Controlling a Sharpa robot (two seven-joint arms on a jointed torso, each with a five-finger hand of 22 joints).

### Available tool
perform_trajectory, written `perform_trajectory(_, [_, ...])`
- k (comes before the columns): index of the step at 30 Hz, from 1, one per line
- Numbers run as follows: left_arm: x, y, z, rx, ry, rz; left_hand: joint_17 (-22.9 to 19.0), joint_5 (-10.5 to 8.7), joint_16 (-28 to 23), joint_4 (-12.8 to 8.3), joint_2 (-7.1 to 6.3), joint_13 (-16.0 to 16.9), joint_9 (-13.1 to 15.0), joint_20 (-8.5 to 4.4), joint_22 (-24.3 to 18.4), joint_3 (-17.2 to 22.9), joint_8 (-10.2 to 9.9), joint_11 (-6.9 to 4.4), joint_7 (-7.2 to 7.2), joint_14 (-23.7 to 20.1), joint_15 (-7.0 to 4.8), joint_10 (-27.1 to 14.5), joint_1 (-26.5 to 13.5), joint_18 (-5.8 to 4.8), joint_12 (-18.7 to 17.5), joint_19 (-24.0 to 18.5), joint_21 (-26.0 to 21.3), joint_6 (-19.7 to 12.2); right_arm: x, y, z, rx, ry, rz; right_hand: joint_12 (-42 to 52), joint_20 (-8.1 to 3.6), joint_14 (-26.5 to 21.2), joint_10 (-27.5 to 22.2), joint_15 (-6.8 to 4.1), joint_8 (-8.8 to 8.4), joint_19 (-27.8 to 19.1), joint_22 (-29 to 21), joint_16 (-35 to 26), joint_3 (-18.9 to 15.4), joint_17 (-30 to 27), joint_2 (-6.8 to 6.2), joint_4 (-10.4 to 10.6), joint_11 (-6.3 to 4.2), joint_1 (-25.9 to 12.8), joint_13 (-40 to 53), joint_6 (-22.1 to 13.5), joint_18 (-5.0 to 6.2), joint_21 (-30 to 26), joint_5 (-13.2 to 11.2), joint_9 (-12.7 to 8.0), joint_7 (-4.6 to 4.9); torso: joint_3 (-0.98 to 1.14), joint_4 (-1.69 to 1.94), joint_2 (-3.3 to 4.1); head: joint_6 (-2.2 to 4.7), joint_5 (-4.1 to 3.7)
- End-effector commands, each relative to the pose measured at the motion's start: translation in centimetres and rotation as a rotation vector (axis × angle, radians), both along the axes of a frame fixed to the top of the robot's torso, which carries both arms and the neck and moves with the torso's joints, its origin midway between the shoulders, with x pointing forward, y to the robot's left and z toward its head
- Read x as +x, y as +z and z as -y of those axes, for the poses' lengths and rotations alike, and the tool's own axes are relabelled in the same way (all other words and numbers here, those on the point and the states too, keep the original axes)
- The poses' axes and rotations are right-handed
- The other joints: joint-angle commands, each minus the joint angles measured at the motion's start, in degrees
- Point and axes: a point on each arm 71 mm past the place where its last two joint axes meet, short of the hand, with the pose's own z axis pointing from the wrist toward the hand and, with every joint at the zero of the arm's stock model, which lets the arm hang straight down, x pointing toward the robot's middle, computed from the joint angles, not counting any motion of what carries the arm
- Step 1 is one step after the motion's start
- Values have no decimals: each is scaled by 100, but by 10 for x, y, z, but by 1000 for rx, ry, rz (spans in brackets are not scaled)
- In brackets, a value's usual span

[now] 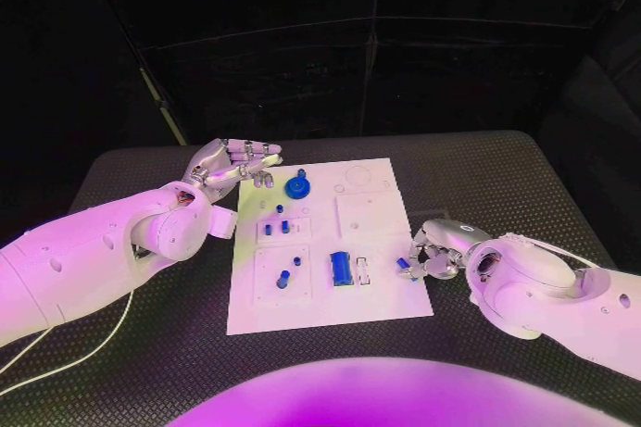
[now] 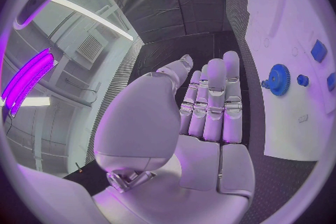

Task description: Assemble the parts on the task board

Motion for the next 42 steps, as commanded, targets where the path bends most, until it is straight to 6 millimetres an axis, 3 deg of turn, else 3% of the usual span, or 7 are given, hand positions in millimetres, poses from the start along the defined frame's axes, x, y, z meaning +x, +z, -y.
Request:
perform_trajectory(1, [0,1,1,-10,-9,4,-4,18,-20,4,63,6,7,39,-7,-20,25,2,-4,-24,-2,-56,-9,30,27,-4,-27,-55,-3,-9,0,-72,22,-17,-50,-68,427,-8,-40,-55,5,13,25,140,616,206,-111,-46,282,81,-30,-51,-4,-225,7,-25,-1,2,1,6,12])
perform_trajectory(6, [0,2,1,-10,-9,4,-4,18,-20,4,63,6,7,39,-7,-20,25,2,-4,-24,-2,-56,-9,30,27,-4,-27,-55,-2,-9,-3,-88,29,2,-72,-84,430,-19,-59,-93,16,30,30,433,634,332,-263,-66,569,78,-31,-55,-2,-467,25,-48,1,1,3,12,31])
perform_trajectory(12, [0,2,0,-10,-8,4,-4,18,-20,4,63,6,7,39,-7,-20,25,2,-4,-24,-2,-56,-9,30,27,-4,-27,-55,-3,-7,-6,-73,23,23,-89,-93,433,-26,-59,-147,29,53,34,746,647,336,-298,-74,634,83,-35,-60,5,-279,29,-44,6,-14,4,22,46])
perform_trajectory(17, [-1,1,1,-10,-9,3,-2,18,-21,6,65,8,8,40,-13,-30,29,1,-4,-26,-2,-65,-4,30,37,-1,-35,-60,-8,-1,-8,52,-28,7,5,-93,465,51,-59,-203,88,164,111,1208,787,111,37,-82,278,192,-54,-79,63,613,74,-49,0,-11,10,16,42])
perform_trajectory(20, [-1,1,1,-11,-10,3,-2,18,-21,6,65,8,8,40,-13,-30,29,1,-4,-26,-2,-65,-4,30,37,-1,-35,-60,-10,3,-9,147,-64,-6,47,-92,476,80,-72,-210,108,210,143,1486,842,-42,204,-70,149,238,-51,-87,90,829,111,-66,0,-5,10,20,34])
perform_trajectory(28, [-1,1,1,-11,-11,3,-2,18,-21,6,65,8,8,40,-13,-30,29,1,-4,-26,-2,-65,-4,30,37,-1,-35,-60,-14,10,-18,332,-125,-19,81,-102,482,119,-71,-190,123,268,166,2199,883,-418,473,-83,-93,286,-24,-91,121,946,239,-60,0,1,20,-4,63])
perform_trajectory(42, [-2,2,1,-12,-14,3,-2,18,-21,6,65,8,8,40,-13,-30,29,1,-4,-26,-2,-65,-4,30,37,-1,-35,-60,-12,3,-37,372,-118,-85,107,-100,484,146,-69,-157,127,289,170,2385,891,-574,594,-81,-318,316,6,-94,131,1020,319,-61,-1,-6,3,-64,82])
